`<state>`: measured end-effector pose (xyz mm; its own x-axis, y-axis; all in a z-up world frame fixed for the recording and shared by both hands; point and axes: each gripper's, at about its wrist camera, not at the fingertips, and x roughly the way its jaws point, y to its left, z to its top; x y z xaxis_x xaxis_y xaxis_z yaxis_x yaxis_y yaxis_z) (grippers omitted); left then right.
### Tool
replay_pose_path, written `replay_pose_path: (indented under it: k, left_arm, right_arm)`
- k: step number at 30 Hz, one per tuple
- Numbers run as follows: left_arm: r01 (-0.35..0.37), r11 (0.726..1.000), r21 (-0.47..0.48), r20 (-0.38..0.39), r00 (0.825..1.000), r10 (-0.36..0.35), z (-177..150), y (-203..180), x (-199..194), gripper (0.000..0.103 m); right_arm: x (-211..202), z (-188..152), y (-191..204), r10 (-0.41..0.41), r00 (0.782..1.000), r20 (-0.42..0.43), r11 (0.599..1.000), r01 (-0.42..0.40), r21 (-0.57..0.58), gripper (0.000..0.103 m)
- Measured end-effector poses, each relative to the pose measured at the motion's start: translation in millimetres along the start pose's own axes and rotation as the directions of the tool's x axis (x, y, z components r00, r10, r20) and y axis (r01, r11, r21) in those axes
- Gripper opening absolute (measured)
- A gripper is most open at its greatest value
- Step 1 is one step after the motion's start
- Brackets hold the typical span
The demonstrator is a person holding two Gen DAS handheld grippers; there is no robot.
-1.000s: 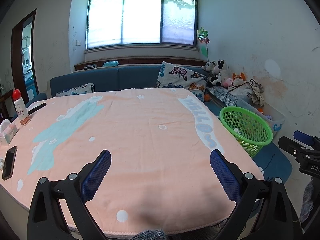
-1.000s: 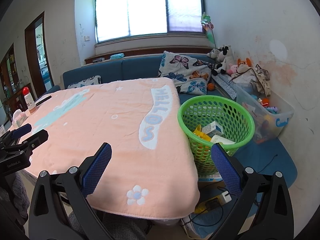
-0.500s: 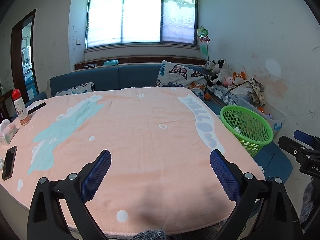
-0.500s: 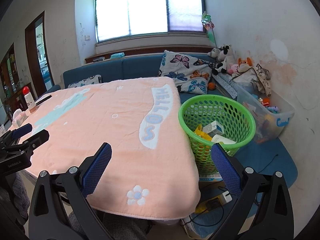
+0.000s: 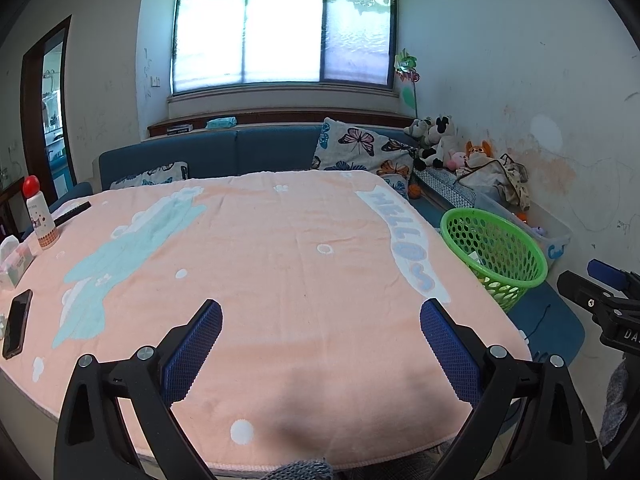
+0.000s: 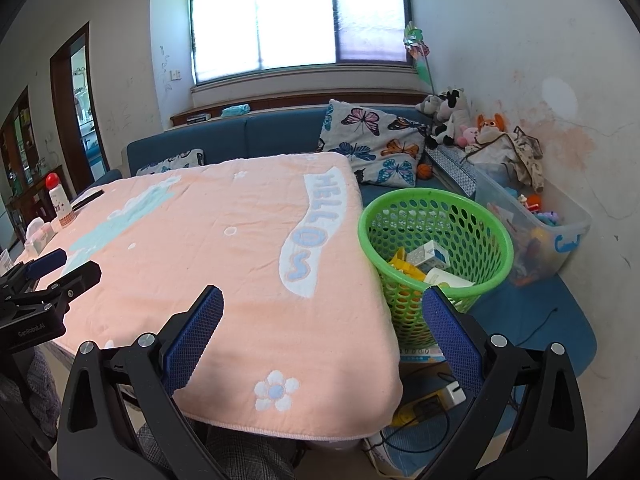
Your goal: Collect trash
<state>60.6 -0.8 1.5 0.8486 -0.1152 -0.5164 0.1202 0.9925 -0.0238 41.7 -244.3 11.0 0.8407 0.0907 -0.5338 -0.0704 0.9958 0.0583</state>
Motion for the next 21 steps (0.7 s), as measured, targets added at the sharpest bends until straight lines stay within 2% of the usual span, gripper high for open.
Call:
replay_pose_path:
  k: [21]
  left_arm:
    - [0.004, 1.0, 0.006, 0.0, 1.0, -0.004, -3.1, -0.3, 0.4, 0.096]
  right_arm:
    - [0.7, -1.4, 1.3, 0.004, 1.0, 0.002, 1.0, -0.004, 0.0, 0.099]
